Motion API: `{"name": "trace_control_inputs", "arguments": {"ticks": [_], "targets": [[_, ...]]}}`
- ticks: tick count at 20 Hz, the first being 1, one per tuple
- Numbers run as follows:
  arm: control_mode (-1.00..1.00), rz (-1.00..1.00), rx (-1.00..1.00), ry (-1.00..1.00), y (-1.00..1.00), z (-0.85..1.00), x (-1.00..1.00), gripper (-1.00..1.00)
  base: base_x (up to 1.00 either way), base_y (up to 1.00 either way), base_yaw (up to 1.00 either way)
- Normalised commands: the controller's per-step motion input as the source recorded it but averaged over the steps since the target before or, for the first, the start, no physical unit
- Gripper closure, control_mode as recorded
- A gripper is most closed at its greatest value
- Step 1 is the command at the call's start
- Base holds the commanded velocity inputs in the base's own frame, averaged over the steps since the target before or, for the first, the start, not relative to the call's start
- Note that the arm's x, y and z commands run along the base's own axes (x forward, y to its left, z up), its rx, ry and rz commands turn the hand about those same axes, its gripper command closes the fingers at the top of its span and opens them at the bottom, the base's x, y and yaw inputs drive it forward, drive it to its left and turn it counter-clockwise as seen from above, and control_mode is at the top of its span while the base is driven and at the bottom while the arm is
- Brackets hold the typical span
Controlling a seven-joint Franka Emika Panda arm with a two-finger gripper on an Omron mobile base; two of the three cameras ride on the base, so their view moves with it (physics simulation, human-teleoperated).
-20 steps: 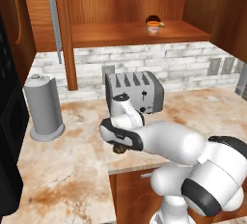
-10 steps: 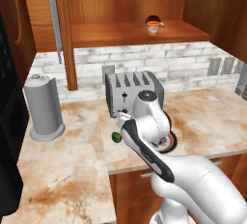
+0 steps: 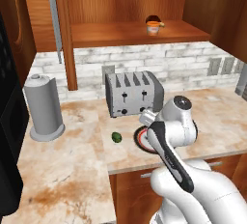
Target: Pick the avocado and bread from the counter and place them on the plate. Then pick the jam from the cabinet and place it next to the plate. Lastly close the cabinet door.
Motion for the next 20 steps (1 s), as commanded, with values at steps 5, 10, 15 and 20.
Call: {"name": "trace_control_inputs", "arguments": {"ticks": [5, 10, 15, 20], "targets": [[-1.00, 0.00, 0.02, 0.02, -0.36, 0.00, 0.52, 1.00, 0.00, 0.00, 0.00], [-1.00, 0.00, 0.00, 0.27, -0.37, -0.16, 0.40, 1.00, 0.00, 0.00, 0.00], [-1.00, 0.00, 0.00, 0.27, -0.23, -0.24, 0.31, 1.00, 0.00, 0.00, 0.00], [-1.00, 0.00, 0.00, 0.24, -0.15, -0.32, 0.35, 1.00, 0.00, 0.00, 0.00]]}}
